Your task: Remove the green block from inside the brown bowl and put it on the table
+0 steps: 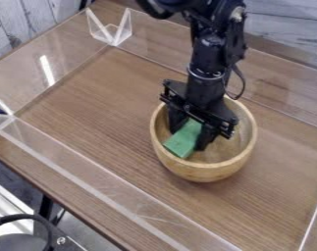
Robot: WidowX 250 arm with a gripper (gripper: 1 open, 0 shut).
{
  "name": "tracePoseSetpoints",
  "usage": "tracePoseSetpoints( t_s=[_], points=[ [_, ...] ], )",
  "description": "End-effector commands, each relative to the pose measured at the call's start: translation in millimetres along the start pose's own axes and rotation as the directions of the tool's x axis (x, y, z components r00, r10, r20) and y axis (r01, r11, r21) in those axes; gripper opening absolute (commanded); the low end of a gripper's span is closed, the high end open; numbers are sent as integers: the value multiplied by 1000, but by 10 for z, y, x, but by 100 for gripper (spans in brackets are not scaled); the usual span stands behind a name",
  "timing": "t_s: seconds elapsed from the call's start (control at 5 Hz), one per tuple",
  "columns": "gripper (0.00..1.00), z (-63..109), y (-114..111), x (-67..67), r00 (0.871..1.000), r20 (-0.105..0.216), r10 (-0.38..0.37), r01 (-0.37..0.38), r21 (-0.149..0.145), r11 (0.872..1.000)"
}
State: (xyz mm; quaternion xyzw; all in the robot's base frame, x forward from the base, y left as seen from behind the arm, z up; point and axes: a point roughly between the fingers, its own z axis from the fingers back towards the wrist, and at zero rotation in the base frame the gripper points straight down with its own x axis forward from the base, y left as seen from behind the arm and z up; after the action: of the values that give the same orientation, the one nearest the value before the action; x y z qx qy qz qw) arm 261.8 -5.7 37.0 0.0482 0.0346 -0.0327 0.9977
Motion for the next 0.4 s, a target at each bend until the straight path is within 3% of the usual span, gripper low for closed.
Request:
tracePoseSetpoints(
  t_s=[0.0,0.2],
  points=[
    [0,189,10,202,998,70,-6,5,9,1000],
    [0,173,-18,258,998,59,-19,19,13,1000]
  ],
)
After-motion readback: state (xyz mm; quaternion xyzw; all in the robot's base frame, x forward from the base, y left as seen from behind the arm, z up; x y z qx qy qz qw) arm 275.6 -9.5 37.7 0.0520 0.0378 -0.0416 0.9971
